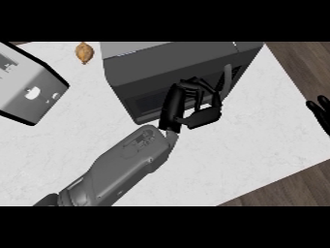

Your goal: Pick up the milk, place it into the microwave and close the microwave

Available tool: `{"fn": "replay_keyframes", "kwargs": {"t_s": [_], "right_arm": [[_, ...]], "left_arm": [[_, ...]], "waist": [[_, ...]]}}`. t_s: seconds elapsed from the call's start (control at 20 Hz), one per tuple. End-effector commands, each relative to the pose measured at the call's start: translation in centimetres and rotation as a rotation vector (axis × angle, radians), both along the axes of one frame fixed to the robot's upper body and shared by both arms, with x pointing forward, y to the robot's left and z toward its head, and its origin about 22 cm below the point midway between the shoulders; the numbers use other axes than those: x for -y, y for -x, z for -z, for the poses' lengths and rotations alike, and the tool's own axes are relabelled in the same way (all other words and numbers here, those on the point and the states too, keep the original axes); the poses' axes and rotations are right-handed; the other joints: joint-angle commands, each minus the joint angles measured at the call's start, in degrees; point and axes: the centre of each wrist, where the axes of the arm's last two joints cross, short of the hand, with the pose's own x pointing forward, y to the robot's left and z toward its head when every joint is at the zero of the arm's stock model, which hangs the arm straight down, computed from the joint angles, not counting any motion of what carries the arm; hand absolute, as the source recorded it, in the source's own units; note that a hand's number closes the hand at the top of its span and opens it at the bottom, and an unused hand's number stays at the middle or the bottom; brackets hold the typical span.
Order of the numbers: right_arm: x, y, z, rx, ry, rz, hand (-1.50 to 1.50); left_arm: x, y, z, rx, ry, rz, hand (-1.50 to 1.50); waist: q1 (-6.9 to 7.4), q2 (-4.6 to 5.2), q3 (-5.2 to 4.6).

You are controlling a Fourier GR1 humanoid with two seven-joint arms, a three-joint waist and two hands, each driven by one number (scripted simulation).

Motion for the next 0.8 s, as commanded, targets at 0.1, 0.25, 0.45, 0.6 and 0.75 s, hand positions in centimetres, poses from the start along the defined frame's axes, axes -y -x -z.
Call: {"fn": "replay_keyframes", "kwargs": {"t_s": [0.1,0.25,0.45,0.6,0.75], "right_arm": [[0.2,-0.3,-1.5,0.030,-0.003,-0.015,-1.50],[0.4,-0.3,-2.0,0.022,0.016,-0.027,-1.50],[-0.1,-0.6,-2.6,0.039,0.001,-0.042,-1.50],[0.3,-0.4,-2.7,0.030,-0.005,-0.040,-1.50],[0.4,-0.5,-3.4,0.043,-0.003,-0.049,-1.50]], "left_arm": [[-0.3,-1.8,-1.2,0.024,0.046,-0.049,1.50],[-0.6,-1.9,-0.6,0.040,0.042,-0.059,1.50],[-0.5,-2.0,-0.7,0.050,0.055,-0.052,1.50],[-0.5,-2.2,-1.0,0.054,0.074,-0.070,1.50],[-0.8,-2.1,-0.1,0.058,0.066,-0.072,1.50]], "waist": [[-1.39,0.63,0.05],[-1.37,0.71,0.09],[-1.23,1.00,0.11],[-2.07,0.76,0.24],[-2.14,0.99,0.17]]}}
